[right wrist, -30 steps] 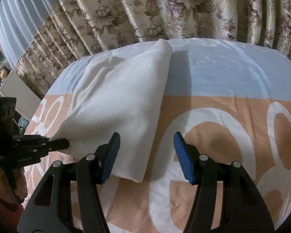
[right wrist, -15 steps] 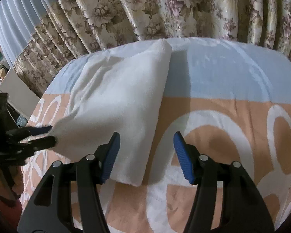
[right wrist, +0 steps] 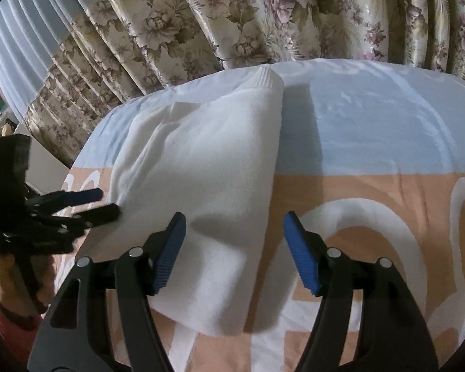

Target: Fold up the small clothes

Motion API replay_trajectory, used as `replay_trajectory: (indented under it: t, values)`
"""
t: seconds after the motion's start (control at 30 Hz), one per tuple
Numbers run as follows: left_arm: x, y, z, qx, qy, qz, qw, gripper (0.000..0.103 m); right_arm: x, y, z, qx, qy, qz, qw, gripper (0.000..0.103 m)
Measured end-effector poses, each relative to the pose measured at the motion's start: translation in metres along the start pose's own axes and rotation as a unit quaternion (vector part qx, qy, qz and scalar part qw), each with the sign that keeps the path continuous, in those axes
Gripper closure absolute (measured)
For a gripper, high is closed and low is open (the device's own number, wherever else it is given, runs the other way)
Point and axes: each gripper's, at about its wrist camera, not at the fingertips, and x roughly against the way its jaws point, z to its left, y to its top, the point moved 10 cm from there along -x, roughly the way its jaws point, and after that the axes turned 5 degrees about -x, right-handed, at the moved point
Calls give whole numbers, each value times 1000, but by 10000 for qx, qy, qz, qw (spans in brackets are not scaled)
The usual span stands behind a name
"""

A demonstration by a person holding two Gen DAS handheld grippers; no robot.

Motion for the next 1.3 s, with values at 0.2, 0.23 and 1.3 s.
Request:
replay_trajectory:
  t: [0.2,0.23,1.3]
  values:
    - [-18,-6,2,217,-228,132,9994,20,-15,4,1,12,-19,-3,10000,36]
    - [-18,-6,2,243,-246,129,9993,20,-17,5,0,-5,-11,3,10000,36]
    - [-26,-7,-21,-272,-239,-36,9993,46,-25,7,-9,232,-41,39,9997,27]
